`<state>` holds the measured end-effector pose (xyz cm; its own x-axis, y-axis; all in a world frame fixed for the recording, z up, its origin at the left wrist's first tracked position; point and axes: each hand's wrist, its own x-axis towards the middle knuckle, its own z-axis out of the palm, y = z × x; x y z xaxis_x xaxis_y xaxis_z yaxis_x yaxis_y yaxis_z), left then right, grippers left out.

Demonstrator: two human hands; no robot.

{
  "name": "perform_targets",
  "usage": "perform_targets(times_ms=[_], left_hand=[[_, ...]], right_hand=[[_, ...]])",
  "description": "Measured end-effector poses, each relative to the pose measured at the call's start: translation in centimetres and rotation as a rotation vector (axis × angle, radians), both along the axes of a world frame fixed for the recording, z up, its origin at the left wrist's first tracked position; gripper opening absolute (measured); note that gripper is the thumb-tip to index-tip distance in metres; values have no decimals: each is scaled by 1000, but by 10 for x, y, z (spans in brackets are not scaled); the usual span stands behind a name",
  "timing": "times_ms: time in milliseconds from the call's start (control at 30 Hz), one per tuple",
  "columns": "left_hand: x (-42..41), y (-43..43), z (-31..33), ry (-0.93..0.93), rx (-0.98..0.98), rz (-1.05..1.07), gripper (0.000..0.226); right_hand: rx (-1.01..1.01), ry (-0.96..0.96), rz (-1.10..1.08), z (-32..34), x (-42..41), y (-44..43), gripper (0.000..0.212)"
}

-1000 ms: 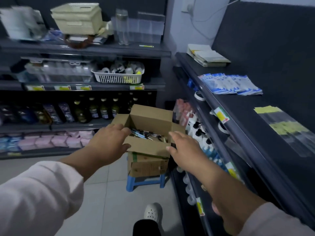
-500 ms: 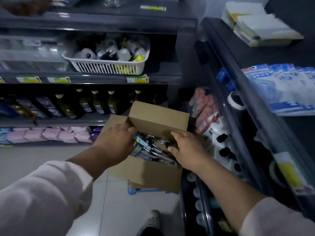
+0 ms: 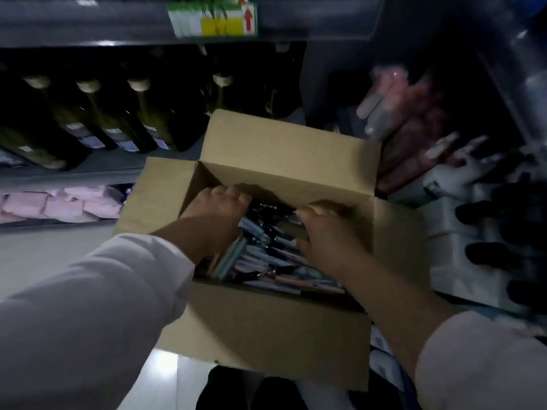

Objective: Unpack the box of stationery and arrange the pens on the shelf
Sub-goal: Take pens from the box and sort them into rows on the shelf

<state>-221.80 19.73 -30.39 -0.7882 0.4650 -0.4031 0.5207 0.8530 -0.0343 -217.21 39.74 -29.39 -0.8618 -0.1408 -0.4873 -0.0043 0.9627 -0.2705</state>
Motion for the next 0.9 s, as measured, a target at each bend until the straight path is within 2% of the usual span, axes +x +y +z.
perform_targets(times_ms=[100, 367, 467, 567, 700, 900], left_hand=[[-17, 0, -37, -85, -27, -52, 72], [-34, 0, -92, -158, -84, -72, 77], [-34, 2, -97, -146, -79, -35, 71], [-32, 5, -98, -140, -37, 6, 62], [-32, 6, -104, -102, 18, 2, 59], [-33, 8, -111, -76, -12, -21, 62]], right_hand=[[11, -16, 5, -37, -13, -4, 52], [87, -48, 50, -105, -27, -13, 94], [112, -64, 21, -116, -26, -14, 103], [149, -43, -17, -123, -25, -13, 100], [62, -81, -96, -129, -28, -12, 85], [56, -96, -116, -134, -33, -10, 92]])
